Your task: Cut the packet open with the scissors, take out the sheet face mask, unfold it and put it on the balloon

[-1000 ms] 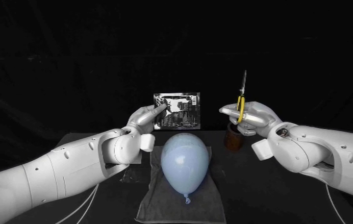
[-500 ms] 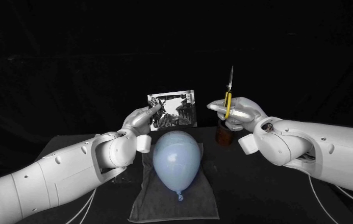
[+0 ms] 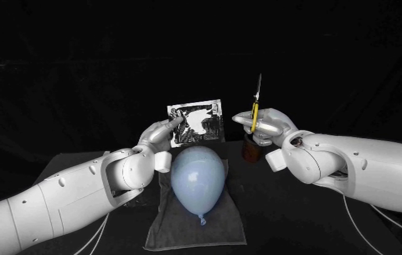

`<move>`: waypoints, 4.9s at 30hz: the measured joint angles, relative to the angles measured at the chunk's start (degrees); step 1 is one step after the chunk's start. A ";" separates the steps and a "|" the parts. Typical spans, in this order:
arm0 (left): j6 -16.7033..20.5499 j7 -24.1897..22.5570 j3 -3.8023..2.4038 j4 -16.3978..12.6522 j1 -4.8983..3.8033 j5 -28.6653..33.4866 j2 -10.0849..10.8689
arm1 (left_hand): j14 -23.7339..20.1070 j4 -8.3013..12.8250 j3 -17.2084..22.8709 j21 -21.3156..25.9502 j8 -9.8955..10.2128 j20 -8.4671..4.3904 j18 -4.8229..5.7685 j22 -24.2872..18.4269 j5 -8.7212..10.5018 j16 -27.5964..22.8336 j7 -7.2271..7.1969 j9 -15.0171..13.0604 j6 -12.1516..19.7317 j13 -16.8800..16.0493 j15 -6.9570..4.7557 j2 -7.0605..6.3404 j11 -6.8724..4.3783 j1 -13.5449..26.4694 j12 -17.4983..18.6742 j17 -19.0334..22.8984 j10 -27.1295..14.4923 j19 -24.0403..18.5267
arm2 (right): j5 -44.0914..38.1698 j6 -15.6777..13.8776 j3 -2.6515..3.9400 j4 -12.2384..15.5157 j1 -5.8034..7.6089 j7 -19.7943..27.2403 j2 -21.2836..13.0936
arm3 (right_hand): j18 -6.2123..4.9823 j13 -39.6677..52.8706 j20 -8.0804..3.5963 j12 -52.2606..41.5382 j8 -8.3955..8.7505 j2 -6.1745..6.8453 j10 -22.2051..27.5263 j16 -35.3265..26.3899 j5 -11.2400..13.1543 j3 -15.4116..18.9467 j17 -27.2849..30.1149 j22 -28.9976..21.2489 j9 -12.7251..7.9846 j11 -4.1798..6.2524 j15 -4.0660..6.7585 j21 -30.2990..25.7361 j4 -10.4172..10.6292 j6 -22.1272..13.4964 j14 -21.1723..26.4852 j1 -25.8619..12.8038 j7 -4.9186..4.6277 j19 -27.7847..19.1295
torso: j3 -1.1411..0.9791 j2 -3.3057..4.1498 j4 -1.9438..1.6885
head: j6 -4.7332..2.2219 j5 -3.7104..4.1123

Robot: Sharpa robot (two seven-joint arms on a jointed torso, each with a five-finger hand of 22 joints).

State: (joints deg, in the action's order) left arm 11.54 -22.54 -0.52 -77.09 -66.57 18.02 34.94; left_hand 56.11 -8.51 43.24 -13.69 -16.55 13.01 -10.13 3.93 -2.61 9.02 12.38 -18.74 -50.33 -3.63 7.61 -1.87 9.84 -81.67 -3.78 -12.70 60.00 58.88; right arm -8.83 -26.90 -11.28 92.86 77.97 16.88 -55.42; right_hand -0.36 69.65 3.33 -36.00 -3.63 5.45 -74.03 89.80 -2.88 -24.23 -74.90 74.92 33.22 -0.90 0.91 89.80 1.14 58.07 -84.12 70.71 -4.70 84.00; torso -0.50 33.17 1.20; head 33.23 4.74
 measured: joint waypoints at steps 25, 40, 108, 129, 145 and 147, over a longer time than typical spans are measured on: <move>-0.95 1.70 -0.02 0.03 -0.03 -0.15 -0.70 | -0.01 0.16 0.16 0.00 0.01 0.01 0.44 -0.05 -0.02 0.00 -0.09 -0.02 0.09 0.00 0.01 0.12 0.01 -0.12 0.00 0.06 -0.01 0.40 | -0.07 -0.91 0.00 0.92 -1.34 -1.38 1.64 | 0.00 0.01 0.00 0.00 -0.01 -0.02 -0.01 -0.20 0.00 -0.05 -0.05 0.03 -0.59 -0.01 -0.20 -0.08 -0.05 -0.18 0.20 0.00 0.17 -0.02 | -0.03 -0.04 0.08 | 0.22 0.17; -1.85 2.50 -0.02 -0.02 -0.06 -0.32 -0.87 | -0.01 0.16 0.16 0.00 0.13 0.01 0.48 -0.04 -0.02 0.00 -0.10 -0.09 0.09 0.00 0.01 0.11 0.01 -0.12 0.00 0.06 -0.01 0.39 | -0.10 -0.72 0.00 0.72 -1.50 -1.92 2.42 | 0.00 0.03 0.08 0.00 -0.01 -0.02 -0.01 0.00 0.00 -0.04 0.00 0.00 -0.66 -0.01 -0.19 -0.16 -0.04 -0.18 0.20 0.00 0.16 -0.12 | 0.01 -0.01 0.02 | 0.35 0.09; -11.46 9.81 0.01 0.37 -0.34 -13.07 -0.65 | -2.76 0.94 -20.06 7.78 3.66 3.24 -0.02 -0.28 -0.05 -4.09 -1.11 0.68 6.21 -0.08 1.92 -8.00 1.32 1.95 0.00 1.61 -2.53 -5.74 | -2.83 -2.51 0.00 0.89 -1.57 -2.98 2.35 | 0.00 -0.81 -0.77 0.00 -6.50 -4.18 -0.69 0.00 0.01 -3.78 0.00 0.03 0.99 -0.69 2.38 -0.13 -3.16 5.93 0.28 0.69 0.74 0.10 | -0.01 0.01 0.11 | 0.54 0.12; -11.78 10.19 0.01 0.57 -0.40 -13.63 -1.05 | -2.85 2.68 -19.28 7.26 4.28 2.56 0.02 -0.02 -0.05 -4.09 -1.10 0.98 6.65 -0.03 2.01 -7.24 1.62 -1.82 0.00 1.72 -3.28 -3.58 | -5.80 -9.83 0.01 2.73 -1.58 -3.15 2.30 | 0.00 -0.24 -1.38 0.00 -10.71 -6.15 -0.69 -0.15 0.26 -4.14 -0.05 0.00 3.42 -0.70 3.00 -0.18 -3.29 4.68 0.10 -1.28 1.27 -0.11 | -0.03 0.03 0.09 | 0.51 -0.19; -13.04 10.36 0.00 1.00 -0.45 -13.67 -1.70 | -1.28 0.91 -21.52 7.51 4.82 2.37 0.44 -0.26 -0.05 -3.75 -1.67 1.24 6.78 -0.03 1.48 -8.88 0.36 0.58 0.00 1.44 -3.47 -2.17 | -5.95 -12.39 0.56 4.67 -1.58 -2.94 2.19 | 0.00 0.04 -1.37 0.00 -11.21 -6.49 -0.69 -0.01 0.37 -4.21 -0.03 0.03 3.42 -0.70 3.00 0.00 -3.32 4.16 0.10 -1.64 1.23 -0.11 | -0.02 -0.01 0.08 | 0.25 -0.64; -13.50 10.35 0.00 1.03 -0.45 -13.59 -1.78 | -1.21 0.61 -21.83 7.76 4.82 2.49 0.45 -0.26 -0.05 -3.90 -2.07 1.25 7.17 -0.03 1.41 -8.92 -0.56 0.63 0.00 1.52 -3.57 -2.29 | -5.95 -12.58 0.66 4.56 -1.56 -2.94 2.37 | 0.00 0.05 -1.37 0.00 -11.21 -6.51 -0.69 -0.03 0.37 -4.21 -0.01 0.02 3.48 -0.70 3.00 0.00 -3.32 4.15 0.10 -1.66 1.22 -0.12 | -0.01 -0.01 0.08 | 0.21 -0.66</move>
State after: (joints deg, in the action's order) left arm -1.97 -12.19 -0.52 -76.06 -67.02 4.43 33.16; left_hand 54.90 -7.91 21.42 -5.93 -11.73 15.50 -9.68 3.67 -2.66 5.12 10.31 -17.48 -43.15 -3.67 9.02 -10.79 9.28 -81.04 -3.78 -11.18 56.44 56.60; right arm -14.79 -39.48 -10.62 97.42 76.41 13.95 -53.05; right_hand -0.36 69.70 1.96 -36.00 -14.83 -1.06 -74.72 89.77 -2.51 -28.44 -74.91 74.94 36.70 -1.60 3.91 89.80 -2.18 62.22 -84.02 69.05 -3.47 83.89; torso -0.51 33.17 1.28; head 33.44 4.08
